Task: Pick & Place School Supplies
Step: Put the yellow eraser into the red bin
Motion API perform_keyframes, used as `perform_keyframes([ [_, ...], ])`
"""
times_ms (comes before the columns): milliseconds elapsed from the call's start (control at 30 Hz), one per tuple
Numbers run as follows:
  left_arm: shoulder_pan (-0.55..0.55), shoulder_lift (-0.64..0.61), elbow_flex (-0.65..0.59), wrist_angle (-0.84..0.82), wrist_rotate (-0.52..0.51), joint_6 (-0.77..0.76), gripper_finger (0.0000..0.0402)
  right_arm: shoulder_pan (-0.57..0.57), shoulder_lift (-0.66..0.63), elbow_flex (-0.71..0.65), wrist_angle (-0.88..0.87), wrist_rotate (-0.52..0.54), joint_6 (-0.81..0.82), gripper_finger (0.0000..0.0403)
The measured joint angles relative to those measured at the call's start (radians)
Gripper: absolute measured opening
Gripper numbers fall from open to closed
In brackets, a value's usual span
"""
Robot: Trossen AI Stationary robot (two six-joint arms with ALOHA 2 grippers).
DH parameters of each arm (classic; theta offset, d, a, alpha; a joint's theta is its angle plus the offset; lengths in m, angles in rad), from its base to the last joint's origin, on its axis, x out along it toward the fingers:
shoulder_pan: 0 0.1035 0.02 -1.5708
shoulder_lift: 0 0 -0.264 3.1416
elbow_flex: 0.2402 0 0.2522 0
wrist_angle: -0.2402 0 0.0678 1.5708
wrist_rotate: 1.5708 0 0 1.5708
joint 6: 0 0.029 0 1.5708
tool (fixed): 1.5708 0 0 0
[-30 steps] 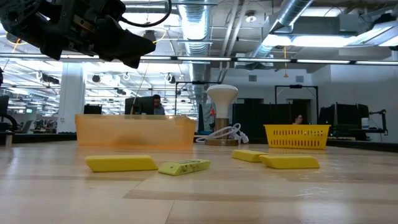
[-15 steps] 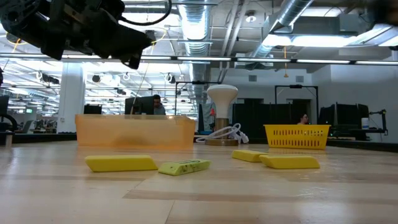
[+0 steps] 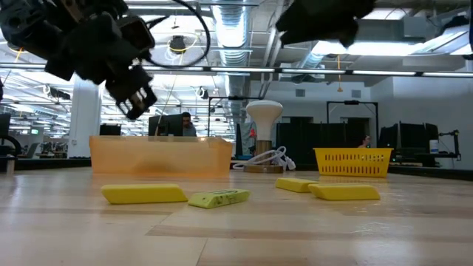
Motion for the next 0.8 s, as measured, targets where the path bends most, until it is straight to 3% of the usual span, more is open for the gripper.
perform_keyframes([
  [200,-0.084,0.145,0.082,0.017,-0.066,-0.057,0.0141,-0.045,0.104,0.002,0.22,0.002,-0.195,0.0139],
  [400,-0.133,0.291,0.187,0.023,-0.072,-0.155,0.0138,-0.043,0.166,-0.003,0.289,0.002,-0.278,0.0132],
  [600,-0.167,0.385,0.201,0.027,-0.08,-0.251,0.0134,0.003,0.163,-0.002,0.327,0.008,-0.339,0.0122],
  [800,-0.196,0.409,0.201,0.043,-0.175,-0.284,0.0125,0.063,0.113,-0.003,0.32,0.142,-0.455,0.0125],
])
